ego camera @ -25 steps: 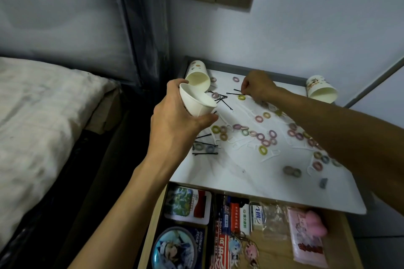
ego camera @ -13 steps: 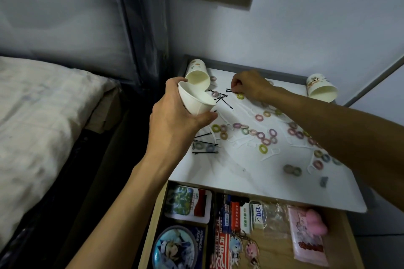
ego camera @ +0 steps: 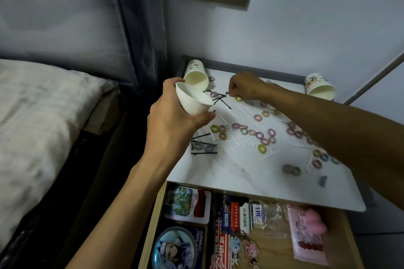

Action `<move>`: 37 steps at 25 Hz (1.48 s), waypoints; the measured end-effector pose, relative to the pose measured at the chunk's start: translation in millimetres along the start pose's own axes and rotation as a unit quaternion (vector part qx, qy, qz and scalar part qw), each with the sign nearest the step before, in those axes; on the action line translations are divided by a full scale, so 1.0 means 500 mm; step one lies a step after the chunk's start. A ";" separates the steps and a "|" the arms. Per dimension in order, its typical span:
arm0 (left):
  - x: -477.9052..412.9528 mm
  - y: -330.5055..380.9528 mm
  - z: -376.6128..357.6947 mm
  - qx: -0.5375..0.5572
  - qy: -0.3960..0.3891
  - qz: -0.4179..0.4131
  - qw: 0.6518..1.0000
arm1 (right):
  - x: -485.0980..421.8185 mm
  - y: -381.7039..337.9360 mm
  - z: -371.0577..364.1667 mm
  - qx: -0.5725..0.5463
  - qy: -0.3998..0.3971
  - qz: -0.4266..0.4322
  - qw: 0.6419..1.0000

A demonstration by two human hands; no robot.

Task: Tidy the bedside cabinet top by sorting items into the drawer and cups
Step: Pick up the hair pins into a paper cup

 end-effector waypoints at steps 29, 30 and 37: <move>0.002 0.009 -0.003 0.016 0.001 0.006 1.000 | 0.081 -0.069 -0.016 -0.193 0.077 -0.088 0.974; 0.002 0.007 -0.002 0.017 0.001 0.006 1.000 | 0.079 -0.071 -0.020 -0.192 0.070 -0.098 0.974; 0.005 0.009 0.000 0.013 -0.001 -0.002 1.000 | 0.084 -0.099 -0.019 -0.011 0.063 -0.106 0.992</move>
Point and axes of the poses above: each hand's wrist, its own x-axis away from the middle knuckle, its own z-axis out of the back of the hand, y = z × x, the point moved 2 cm from there along -x, towards the middle knuckle, and after that the axes turned 12 degrees about x, right-handed, at the moved point
